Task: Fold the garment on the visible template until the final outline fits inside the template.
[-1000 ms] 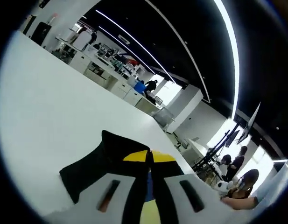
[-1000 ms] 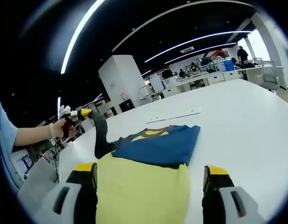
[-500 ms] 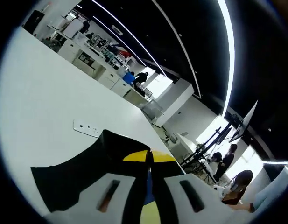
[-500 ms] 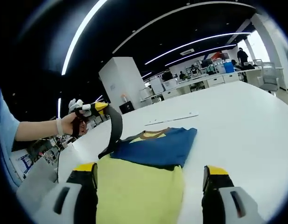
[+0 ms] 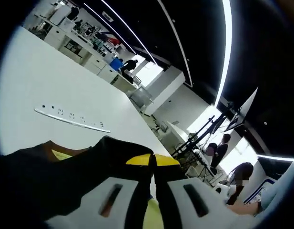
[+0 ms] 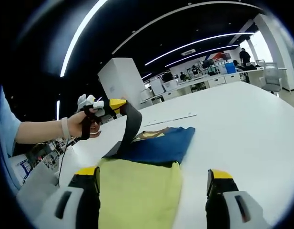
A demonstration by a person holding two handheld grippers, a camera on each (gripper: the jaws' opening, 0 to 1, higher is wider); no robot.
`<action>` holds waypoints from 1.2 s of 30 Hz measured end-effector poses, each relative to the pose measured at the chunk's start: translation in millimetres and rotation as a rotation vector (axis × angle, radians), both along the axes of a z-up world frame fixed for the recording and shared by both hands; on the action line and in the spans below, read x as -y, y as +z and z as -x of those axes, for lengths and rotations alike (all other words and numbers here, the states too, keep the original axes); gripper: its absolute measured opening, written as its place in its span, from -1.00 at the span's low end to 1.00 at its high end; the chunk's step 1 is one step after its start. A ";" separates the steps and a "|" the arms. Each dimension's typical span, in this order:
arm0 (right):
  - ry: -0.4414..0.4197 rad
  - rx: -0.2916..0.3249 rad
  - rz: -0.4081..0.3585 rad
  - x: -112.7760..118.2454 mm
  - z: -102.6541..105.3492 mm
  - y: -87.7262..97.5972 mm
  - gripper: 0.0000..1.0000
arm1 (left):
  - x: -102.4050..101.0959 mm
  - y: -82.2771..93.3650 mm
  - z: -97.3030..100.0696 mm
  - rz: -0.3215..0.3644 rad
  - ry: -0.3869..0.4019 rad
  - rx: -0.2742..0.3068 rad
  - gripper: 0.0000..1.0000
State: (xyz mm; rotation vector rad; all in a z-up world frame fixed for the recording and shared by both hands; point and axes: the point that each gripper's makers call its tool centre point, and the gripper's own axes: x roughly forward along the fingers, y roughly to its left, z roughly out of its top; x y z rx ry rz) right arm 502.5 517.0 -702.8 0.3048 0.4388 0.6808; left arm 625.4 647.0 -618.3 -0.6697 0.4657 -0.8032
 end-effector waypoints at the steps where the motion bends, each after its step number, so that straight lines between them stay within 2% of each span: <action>1: -0.001 -0.005 -0.003 0.1 0.9 -0.8 0.88 | 4.1 -5.3 1.3 -0.003 -0.002 -0.013 -1.00; 4: -0.003 -0.010 0.000 1.6 4.6 -4.2 0.88 | 15.6 -23.1 3.7 -0.029 -0.002 -0.038 -1.00; 6: -0.007 -0.019 -0.002 2.7 5.8 -7.3 0.88 | 24.6 -35.5 5.5 -0.074 -0.012 -0.025 -1.00; 11: -0.011 -0.036 0.005 5.7 8.4 -12.9 0.87 | 36.4 -55.3 4.2 -0.079 -0.014 -0.063 -1.00; 16: -0.017 -0.037 -0.002 6.5 7.7 -11.7 0.87 | 47.9 -64.3 10.2 -0.075 -0.040 -0.083 -1.00; 18: -0.016 -0.037 0.000 6.1 7.5 -12.6 0.87 | 55.8 -63.3 13.2 -0.052 -0.058 -0.085 -1.00; 26: -0.017 -0.047 -0.004 5.5 10.5 -15.2 0.86 | 72.3 -84.9 26.2 -0.099 -0.112 -0.111 -1.00; 29: -0.024 -0.055 -0.007 7.7 11.7 -17.2 0.84 | 78.1 -90.3 30.8 -0.122 -0.133 -0.103 -1.00; 33: -0.034 -0.060 -0.015 9.8 12.8 -17.9 0.84 | 81.8 -102.7 29.2 -0.145 -0.138 -0.118 -1.00; 36: -0.035 -0.058 -0.018 9.5 13.8 -16.5 0.84 | 83.1 -103.6 26.9 -0.136 -0.132 -0.118 -1.00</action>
